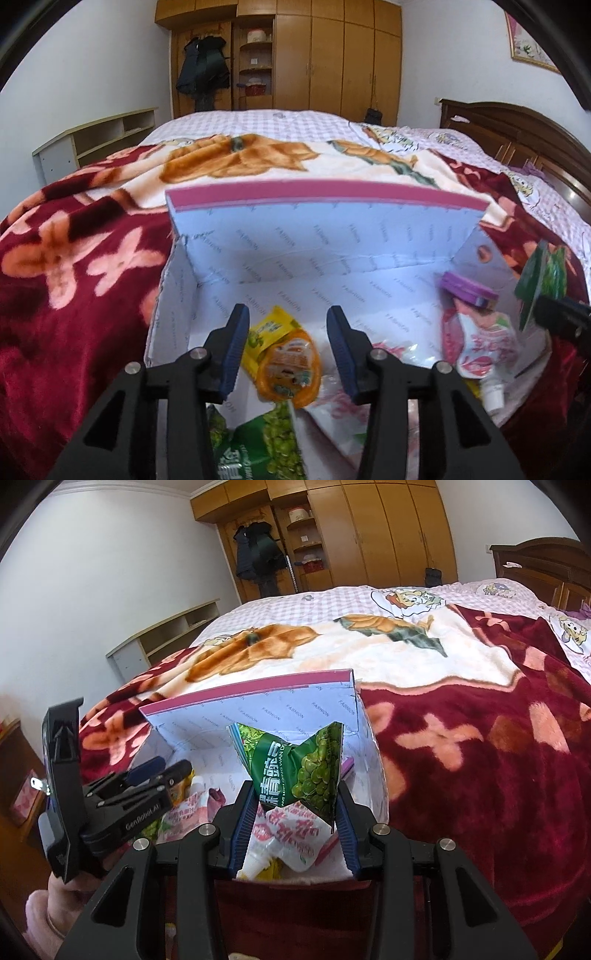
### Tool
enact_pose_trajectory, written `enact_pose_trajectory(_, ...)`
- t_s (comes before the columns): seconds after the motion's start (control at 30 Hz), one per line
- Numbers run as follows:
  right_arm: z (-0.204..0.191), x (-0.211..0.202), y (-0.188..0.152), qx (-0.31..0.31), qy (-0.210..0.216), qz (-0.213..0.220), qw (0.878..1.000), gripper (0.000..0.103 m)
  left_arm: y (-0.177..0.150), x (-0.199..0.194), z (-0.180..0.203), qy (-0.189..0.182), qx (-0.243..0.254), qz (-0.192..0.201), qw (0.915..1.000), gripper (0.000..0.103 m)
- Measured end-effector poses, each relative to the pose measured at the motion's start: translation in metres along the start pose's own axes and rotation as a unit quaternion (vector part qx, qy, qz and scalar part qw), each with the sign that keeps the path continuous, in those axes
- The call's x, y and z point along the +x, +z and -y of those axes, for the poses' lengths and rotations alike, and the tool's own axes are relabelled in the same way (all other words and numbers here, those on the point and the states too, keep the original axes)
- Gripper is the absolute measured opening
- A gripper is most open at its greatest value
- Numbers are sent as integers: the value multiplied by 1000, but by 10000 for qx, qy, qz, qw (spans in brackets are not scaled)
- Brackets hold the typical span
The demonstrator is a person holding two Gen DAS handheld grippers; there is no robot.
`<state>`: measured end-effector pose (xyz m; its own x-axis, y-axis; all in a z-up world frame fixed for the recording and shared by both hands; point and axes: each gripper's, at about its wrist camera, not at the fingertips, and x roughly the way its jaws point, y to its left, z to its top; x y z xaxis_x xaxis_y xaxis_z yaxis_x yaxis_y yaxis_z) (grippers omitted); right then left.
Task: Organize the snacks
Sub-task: 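Lower both snacks into the box and open both tools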
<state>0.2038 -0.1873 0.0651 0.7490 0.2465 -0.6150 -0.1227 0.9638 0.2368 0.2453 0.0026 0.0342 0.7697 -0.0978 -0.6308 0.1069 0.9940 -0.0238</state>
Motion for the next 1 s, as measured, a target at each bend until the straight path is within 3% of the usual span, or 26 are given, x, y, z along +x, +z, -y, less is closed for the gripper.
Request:
enact_pose_trajectory(0.23, 2, 16, 14, -4, -25, 76, 10000, 42, -4, 6, 1, 203, 163, -13, 9997, 46)
enact_pose_trajectory(0.77, 5, 62, 23, -157, -154, -51, 9997, 43, -5, 7, 1, 233, 143, 0, 9996, 46)
enact_pose_trajectory(1.0, 5, 54, 24, -132, -117, 125, 9998, 56, -5, 7, 1, 219, 143, 5, 9997, 46)
